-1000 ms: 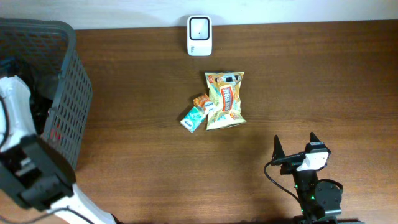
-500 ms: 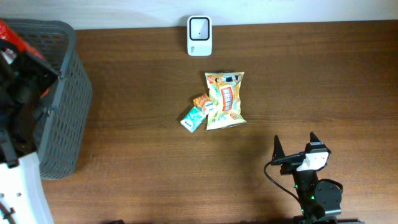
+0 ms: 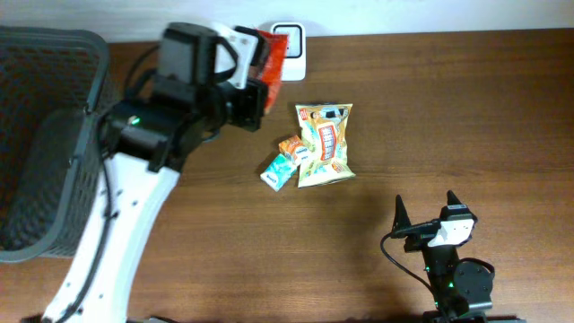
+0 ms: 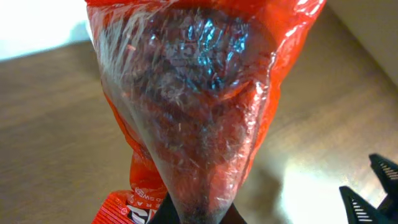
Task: Scan the item barcode
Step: 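Carry the red snack bag with the left gripper and release it on the pile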
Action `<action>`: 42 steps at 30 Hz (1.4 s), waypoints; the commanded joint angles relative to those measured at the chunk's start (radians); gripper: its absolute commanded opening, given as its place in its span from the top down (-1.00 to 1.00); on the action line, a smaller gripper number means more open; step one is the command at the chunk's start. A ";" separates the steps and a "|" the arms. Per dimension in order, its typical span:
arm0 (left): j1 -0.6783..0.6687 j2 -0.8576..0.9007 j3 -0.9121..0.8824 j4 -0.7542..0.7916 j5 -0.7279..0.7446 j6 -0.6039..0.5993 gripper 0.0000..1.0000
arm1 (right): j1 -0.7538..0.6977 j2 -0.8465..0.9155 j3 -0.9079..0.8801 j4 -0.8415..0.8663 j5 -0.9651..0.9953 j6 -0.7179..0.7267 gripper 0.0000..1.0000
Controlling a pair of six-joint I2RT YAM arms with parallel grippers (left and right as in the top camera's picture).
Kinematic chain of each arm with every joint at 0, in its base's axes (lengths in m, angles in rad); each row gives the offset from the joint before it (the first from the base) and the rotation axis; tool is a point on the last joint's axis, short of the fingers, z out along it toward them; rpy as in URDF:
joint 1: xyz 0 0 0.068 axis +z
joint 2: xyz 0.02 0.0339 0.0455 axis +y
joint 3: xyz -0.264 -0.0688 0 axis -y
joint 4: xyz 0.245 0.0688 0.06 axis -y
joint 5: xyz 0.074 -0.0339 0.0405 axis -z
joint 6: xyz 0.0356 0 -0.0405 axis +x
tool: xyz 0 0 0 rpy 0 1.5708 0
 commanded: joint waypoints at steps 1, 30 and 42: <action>-0.045 0.050 0.009 0.002 0.014 0.060 1.00 | 0.006 -0.006 -0.007 -0.004 0.005 0.007 -0.96; -0.169 0.430 0.008 -0.165 -0.050 0.141 1.00 | 0.006 -0.006 -0.007 -0.004 0.005 0.007 -0.97; -0.158 0.446 0.008 -0.164 -0.272 -0.025 0.93 | 0.006 -0.006 -0.007 -0.004 0.005 0.007 -0.97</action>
